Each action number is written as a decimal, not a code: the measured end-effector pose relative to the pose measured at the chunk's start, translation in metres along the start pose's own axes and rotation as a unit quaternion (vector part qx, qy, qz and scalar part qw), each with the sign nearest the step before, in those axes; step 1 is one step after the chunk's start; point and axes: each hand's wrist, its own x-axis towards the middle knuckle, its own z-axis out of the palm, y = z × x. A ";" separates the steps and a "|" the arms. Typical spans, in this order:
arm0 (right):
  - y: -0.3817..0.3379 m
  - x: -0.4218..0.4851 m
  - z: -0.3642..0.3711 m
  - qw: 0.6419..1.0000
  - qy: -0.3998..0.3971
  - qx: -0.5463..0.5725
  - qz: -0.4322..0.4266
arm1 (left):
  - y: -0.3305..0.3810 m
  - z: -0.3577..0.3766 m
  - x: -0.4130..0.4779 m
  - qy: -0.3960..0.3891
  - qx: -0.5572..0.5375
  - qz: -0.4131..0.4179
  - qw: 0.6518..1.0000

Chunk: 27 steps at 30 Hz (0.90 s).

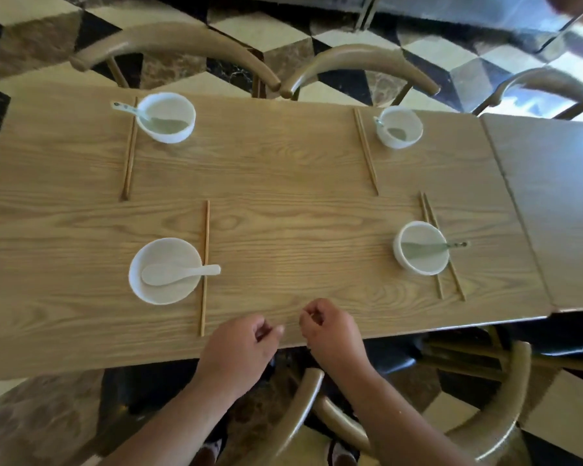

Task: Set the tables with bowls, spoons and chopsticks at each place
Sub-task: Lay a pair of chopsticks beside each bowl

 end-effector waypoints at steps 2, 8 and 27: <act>0.030 0.004 -0.035 0.999 0.024 0.016 0.015 | 0.030 0.027 0.008 -0.022 0.014 0.016 1.000; 0.125 0.032 -0.143 0.996 0.073 0.036 0.030 | 0.114 0.134 0.038 -0.017 -0.002 -0.022 1.000; 0.216 0.144 -0.284 0.999 0.045 -0.012 -0.018 | 0.245 0.302 0.102 0.121 -0.120 -0.122 0.978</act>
